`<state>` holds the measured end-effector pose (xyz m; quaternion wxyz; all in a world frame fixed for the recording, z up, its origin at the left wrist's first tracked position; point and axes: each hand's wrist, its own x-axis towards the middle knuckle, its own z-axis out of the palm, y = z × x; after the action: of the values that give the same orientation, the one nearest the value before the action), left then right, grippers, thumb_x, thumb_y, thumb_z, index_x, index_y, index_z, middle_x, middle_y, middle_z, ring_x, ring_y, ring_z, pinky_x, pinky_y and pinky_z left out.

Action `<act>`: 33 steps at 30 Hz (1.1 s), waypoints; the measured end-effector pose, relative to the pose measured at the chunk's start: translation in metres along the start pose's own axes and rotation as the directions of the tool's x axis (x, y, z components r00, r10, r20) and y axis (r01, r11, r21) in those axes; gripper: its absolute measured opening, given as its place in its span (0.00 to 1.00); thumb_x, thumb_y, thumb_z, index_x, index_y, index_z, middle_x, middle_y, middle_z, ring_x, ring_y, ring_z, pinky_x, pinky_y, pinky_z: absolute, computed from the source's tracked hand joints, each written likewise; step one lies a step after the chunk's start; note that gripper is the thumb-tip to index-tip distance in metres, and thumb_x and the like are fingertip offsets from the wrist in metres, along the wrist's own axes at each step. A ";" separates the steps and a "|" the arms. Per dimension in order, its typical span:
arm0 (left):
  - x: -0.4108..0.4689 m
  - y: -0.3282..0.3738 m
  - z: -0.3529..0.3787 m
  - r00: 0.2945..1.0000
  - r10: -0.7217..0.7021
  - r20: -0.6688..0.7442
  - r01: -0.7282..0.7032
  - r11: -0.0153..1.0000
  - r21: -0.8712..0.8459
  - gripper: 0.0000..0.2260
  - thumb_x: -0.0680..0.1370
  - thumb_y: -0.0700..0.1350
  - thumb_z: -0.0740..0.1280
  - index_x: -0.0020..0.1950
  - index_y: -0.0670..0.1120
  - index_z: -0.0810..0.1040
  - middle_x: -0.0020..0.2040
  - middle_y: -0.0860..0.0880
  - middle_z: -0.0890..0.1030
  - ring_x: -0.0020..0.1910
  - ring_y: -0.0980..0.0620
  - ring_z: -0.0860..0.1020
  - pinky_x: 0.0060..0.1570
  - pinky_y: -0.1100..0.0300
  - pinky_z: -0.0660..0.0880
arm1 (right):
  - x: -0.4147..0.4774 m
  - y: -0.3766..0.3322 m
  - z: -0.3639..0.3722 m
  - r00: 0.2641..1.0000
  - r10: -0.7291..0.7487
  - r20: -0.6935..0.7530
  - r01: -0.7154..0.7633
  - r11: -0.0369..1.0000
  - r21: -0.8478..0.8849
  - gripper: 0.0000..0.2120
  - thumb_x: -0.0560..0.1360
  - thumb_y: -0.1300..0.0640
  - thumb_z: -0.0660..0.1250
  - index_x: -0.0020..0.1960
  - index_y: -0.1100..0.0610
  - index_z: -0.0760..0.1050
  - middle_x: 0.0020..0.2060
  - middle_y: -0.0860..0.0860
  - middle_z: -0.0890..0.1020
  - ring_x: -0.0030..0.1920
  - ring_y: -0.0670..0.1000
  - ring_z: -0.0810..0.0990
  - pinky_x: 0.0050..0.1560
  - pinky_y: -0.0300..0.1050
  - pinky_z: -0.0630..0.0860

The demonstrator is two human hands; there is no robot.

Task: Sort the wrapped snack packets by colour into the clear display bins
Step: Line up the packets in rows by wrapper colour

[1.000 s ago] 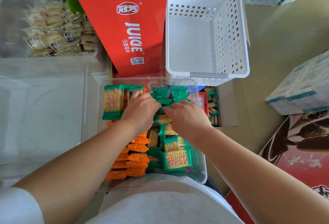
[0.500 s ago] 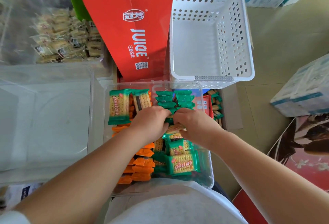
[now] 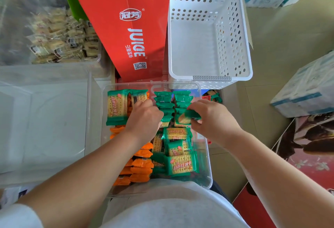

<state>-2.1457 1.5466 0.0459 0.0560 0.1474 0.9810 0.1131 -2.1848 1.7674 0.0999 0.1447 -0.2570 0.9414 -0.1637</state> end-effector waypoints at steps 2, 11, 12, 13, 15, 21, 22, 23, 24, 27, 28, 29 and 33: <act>-0.001 0.002 0.006 1.000 -0.005 0.001 0.005 1.000 0.021 0.07 0.68 0.43 0.80 0.36 0.46 0.83 0.33 0.50 0.79 0.42 0.44 0.75 0.47 0.48 0.72 | 0.001 -0.003 0.005 0.996 -0.010 0.087 0.019 0.994 -0.108 0.09 0.74 0.56 0.69 0.53 0.53 0.81 0.44 0.49 0.81 0.45 0.54 0.80 0.44 0.50 0.80; -0.021 0.029 0.015 0.969 0.242 0.052 -0.238 0.968 -0.079 0.04 0.76 0.42 0.72 0.42 0.43 0.80 0.38 0.47 0.78 0.38 0.45 0.76 0.38 0.52 0.75 | 0.009 -0.012 0.033 0.996 0.044 0.076 -0.008 0.905 -0.426 0.14 0.61 0.60 0.79 0.34 0.52 0.73 0.27 0.45 0.75 0.42 0.54 0.74 0.46 0.52 0.73; -0.022 0.035 0.020 0.963 0.236 0.132 -0.226 0.970 -0.090 0.05 0.78 0.44 0.70 0.47 0.43 0.80 0.42 0.46 0.78 0.42 0.45 0.77 0.39 0.52 0.76 | 0.010 -0.012 0.033 0.996 0.046 0.073 -0.010 0.904 -0.428 0.16 0.59 0.61 0.79 0.33 0.52 0.71 0.26 0.45 0.74 0.41 0.55 0.74 0.45 0.51 0.72; -0.022 0.040 0.027 0.956 0.198 0.218 -0.185 0.979 -0.080 0.09 0.81 0.47 0.67 0.55 0.42 0.78 0.48 0.46 0.78 0.48 0.45 0.77 0.43 0.52 0.77 | 0.011 -0.012 0.032 0.996 0.045 0.072 -0.009 0.901 -0.433 0.17 0.59 0.61 0.79 0.33 0.53 0.70 0.25 0.45 0.73 0.40 0.55 0.74 0.44 0.51 0.71; -0.019 0.048 0.036 0.937 0.109 0.331 -0.107 0.994 -0.024 0.17 0.83 0.52 0.62 0.66 0.42 0.73 0.59 0.45 0.76 0.58 0.44 0.74 0.53 0.52 0.77 | 0.013 -0.010 0.031 0.998 0.020 0.058 0.007 0.900 -0.435 0.15 0.59 0.60 0.79 0.33 0.53 0.72 0.25 0.46 0.73 0.40 0.56 0.74 0.44 0.51 0.71; -0.003 0.058 0.039 0.912 -0.011 0.409 0.016 1.000 -0.010 0.18 0.82 0.55 0.63 0.60 0.41 0.73 0.58 0.43 0.76 0.57 0.43 0.74 0.52 0.51 0.74 | 0.008 -0.004 0.031 0.998 -0.040 0.049 0.056 0.910 -0.410 0.07 0.65 0.61 0.72 0.37 0.53 0.75 0.29 0.45 0.76 0.47 0.56 0.74 0.53 0.55 0.70; -0.002 0.058 0.037 0.904 -0.017 0.428 0.020 1.000 -0.003 0.18 0.81 0.55 0.64 0.60 0.41 0.73 0.58 0.43 0.76 0.57 0.43 0.74 0.52 0.51 0.74 | 0.008 -0.003 0.032 0.998 -0.037 0.042 0.051 0.909 -0.414 0.07 0.65 0.61 0.72 0.36 0.53 0.75 0.29 0.45 0.76 0.47 0.56 0.74 0.53 0.55 0.69; -0.001 0.058 0.035 0.895 -0.019 0.446 0.022 1.000 0.000 0.18 0.81 0.55 0.64 0.60 0.41 0.73 0.58 0.43 0.75 0.57 0.43 0.74 0.52 0.51 0.74 | 0.007 -0.003 0.031 0.999 -0.030 0.038 0.044 0.905 -0.423 0.07 0.66 0.61 0.72 0.36 0.53 0.75 0.29 0.45 0.76 0.47 0.56 0.74 0.54 0.55 0.69; 0.000 0.059 0.032 0.887 -0.015 0.461 0.020 1.000 -0.005 0.16 0.81 0.53 0.65 0.59 0.41 0.73 0.58 0.43 0.74 0.55 0.43 0.74 0.51 0.50 0.73 | 0.007 -0.003 0.031 0.999 -0.026 0.042 0.041 0.902 -0.430 0.07 0.66 0.61 0.72 0.36 0.53 0.75 0.29 0.45 0.76 0.47 0.56 0.74 0.54 0.55 0.69; -0.001 0.061 0.019 0.884 0.021 0.467 0.004 0.999 -0.053 0.04 0.81 0.42 0.63 0.54 0.43 0.72 0.53 0.45 0.72 0.44 0.46 0.71 0.44 0.51 0.72 | 0.009 -0.001 0.031 0.996 0.000 0.093 0.039 0.904 -0.426 0.08 0.64 0.62 0.73 0.36 0.52 0.76 0.29 0.45 0.76 0.49 0.56 0.75 0.55 0.55 0.68; -0.003 0.060 0.013 0.892 0.031 0.451 -0.002 0.998 -0.064 0.03 0.81 0.41 0.62 0.54 0.44 0.73 0.50 0.46 0.72 0.44 0.46 0.72 0.44 0.51 0.73 | 0.010 0.000 0.033 0.994 0.008 0.105 0.040 0.894 -0.446 0.09 0.63 0.62 0.74 0.36 0.51 0.77 0.29 0.45 0.76 0.49 0.56 0.75 0.55 0.55 0.67; -0.005 0.058 0.006 0.903 0.037 0.427 -0.006 0.997 -0.072 0.04 0.81 0.42 0.62 0.54 0.44 0.74 0.49 0.47 0.73 0.44 0.46 0.73 0.44 0.50 0.75 | 0.011 0.000 0.034 0.993 0.016 0.121 0.042 0.885 -0.464 0.09 0.61 0.62 0.75 0.35 0.50 0.78 0.30 0.45 0.76 0.49 0.56 0.75 0.54 0.55 0.66; -0.025 0.032 -0.017 0.955 -0.066 0.288 0.121 0.976 -0.178 0.05 0.78 0.45 0.67 0.53 0.46 0.78 0.48 0.49 0.78 0.47 0.47 0.78 0.45 0.52 0.78 | 0.016 -0.010 0.034 0.985 0.015 0.173 0.080 0.846 -0.527 0.08 0.66 0.63 0.71 0.40 0.51 0.81 0.39 0.48 0.72 0.53 0.58 0.70 0.57 0.58 0.61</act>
<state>-2.1154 1.5658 0.0721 0.2140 0.1090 0.9533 0.1834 -2.1813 1.7427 0.0704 0.1450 -0.3162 0.9294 0.1237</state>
